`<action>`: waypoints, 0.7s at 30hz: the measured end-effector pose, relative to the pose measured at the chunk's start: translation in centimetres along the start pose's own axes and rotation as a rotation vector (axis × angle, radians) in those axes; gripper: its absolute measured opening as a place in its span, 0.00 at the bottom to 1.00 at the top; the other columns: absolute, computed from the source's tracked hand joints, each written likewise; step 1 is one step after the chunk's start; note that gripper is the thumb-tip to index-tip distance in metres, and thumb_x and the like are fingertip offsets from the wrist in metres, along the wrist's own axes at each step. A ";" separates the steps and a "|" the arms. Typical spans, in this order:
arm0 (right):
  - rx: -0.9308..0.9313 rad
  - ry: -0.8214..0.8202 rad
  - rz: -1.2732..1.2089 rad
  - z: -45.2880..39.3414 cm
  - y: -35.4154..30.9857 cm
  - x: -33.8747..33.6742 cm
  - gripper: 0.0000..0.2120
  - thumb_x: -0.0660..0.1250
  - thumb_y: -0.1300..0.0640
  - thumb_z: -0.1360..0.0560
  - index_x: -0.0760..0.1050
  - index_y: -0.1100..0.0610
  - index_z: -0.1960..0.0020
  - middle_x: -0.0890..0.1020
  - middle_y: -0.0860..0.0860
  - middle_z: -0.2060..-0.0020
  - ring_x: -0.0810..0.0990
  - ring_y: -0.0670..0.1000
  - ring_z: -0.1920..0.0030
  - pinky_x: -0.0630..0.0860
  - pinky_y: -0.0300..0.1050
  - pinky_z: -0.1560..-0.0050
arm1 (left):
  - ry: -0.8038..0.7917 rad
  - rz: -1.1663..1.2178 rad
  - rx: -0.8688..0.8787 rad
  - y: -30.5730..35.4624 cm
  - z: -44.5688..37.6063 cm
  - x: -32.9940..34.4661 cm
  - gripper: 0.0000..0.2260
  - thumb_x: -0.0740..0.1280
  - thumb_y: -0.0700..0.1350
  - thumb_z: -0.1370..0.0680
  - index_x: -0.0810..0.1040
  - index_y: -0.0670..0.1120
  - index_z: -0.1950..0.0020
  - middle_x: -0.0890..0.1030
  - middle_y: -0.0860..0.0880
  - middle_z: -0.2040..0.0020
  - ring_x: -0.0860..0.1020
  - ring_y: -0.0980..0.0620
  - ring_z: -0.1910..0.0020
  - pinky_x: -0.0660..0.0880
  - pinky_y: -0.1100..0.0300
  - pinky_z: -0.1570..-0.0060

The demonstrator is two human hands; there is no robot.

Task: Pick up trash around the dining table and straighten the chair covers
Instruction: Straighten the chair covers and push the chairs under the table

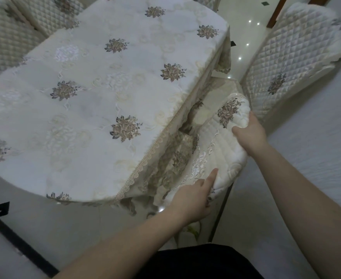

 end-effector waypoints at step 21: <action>-0.543 -0.143 0.521 22.8 -21.5 18.6 0.32 0.59 0.46 0.23 0.51 0.51 0.23 0.59 0.55 0.25 0.57 0.58 0.26 0.58 0.57 0.28 | 0.330 -0.284 -0.439 -27.0 22.9 -12.0 0.28 0.52 0.62 0.21 0.57 0.50 0.25 0.74 0.45 0.39 0.74 0.42 0.44 0.71 0.51 0.54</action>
Point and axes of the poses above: each hand's wrist, its own z-axis away from the middle knuckle, its own x-axis out of the palm, y = z × x, the point moved 9 cm from there along -z, towards the middle knuckle
